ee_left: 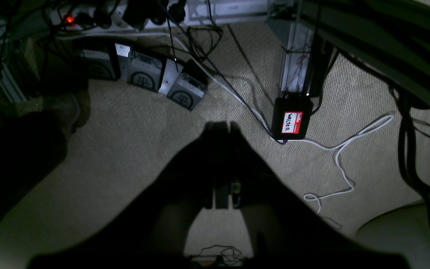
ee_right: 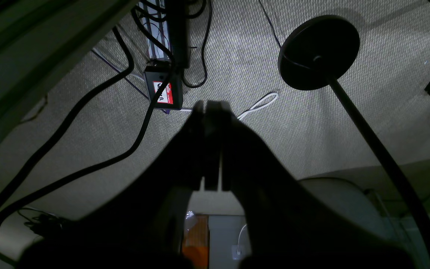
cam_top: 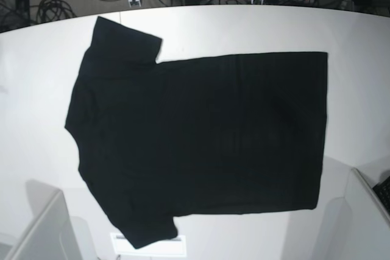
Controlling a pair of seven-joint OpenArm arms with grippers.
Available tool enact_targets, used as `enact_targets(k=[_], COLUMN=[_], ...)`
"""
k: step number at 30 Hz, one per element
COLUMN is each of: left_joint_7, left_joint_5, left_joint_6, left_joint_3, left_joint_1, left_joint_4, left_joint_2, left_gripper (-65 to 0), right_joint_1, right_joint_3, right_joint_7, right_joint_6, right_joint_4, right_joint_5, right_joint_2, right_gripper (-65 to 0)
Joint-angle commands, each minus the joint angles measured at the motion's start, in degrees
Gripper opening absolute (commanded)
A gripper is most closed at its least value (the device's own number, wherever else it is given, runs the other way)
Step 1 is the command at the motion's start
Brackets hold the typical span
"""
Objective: Fold the T-shirt properly
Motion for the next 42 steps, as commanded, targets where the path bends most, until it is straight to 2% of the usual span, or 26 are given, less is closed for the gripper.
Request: enact_targets(k=[1,6,27,33,35,42], left_joint_7=[0.1,-1.6,-2.5,-10.3,-11.0,-12.5], left_joint_5=[0.0,0.1,0.1,0.2,0.2,0.1], left_joint_6=[0.4,0.3,0.2,0.2,0.2,0.2], left_joint_3=[-0.2,-0.1,0.0,0.6,0.6,0.0], left_joint_1=[0.1,0.3,1.4,12.0,15.3,29.0], left_joint_4=[0.1,0.2,1.1,11.7,14.5,30.4], left_joint_2=[-0.2,-0.2,-0.2,-1.4,-1.6,-5.8], left_gripper=[-65.0,-65.0,-65.0,-65.0,-65.0,-65.0], right_joint_1=[0.2,0.1,-3.4,-13.0,-17.0,-30.7], right_joint_3=[-0.1,-0.1,-0.1,0.1,0.2,0.4], right_joint_7=[-0.2,0.0,0.2,0.3,0.0,0.1], right_joint_6=[-0.5,-0.5,-0.5,-0.4,-0.4,-0.4], right_joint_4=[0.1,0.1,3.6,16.1,21.5,38.3], right_joint_5=[-0.2,-0.2,-0.1,0.1,0.1,0.2], right_joint_2=[-0.1,-0.1,0.2,0.2,0.3,1.4], right_gripper=[-65.0,-65.0,-65.0,-65.0,-65.0,-65.0])
